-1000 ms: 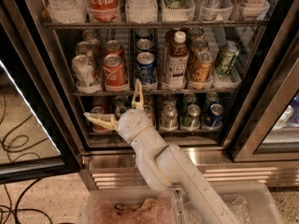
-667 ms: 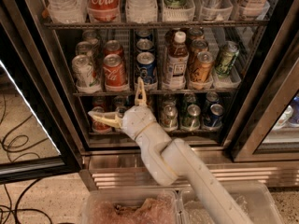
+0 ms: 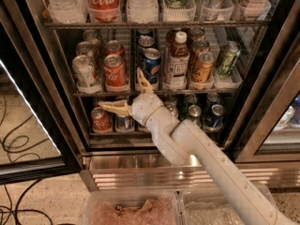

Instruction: Pick coke can from middle shelf of fridge

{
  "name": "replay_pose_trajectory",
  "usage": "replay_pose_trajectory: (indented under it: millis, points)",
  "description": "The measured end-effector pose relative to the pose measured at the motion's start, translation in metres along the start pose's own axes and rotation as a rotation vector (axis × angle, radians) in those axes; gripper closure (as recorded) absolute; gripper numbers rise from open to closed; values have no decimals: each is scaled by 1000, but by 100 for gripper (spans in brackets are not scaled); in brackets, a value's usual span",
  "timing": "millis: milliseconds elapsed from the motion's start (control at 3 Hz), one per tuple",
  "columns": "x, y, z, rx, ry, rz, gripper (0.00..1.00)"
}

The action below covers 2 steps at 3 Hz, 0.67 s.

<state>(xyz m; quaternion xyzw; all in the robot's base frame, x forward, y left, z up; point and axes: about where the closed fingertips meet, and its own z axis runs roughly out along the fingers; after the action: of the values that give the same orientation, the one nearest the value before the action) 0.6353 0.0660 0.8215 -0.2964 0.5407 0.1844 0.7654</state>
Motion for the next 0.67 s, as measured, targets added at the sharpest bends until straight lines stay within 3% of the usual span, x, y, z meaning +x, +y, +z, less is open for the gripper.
replay_pose_trajectory:
  millis: [333,667]
  points:
    - [-6,26,11,19,-65,6,0]
    - [-6,26,11,19,-65,6,0]
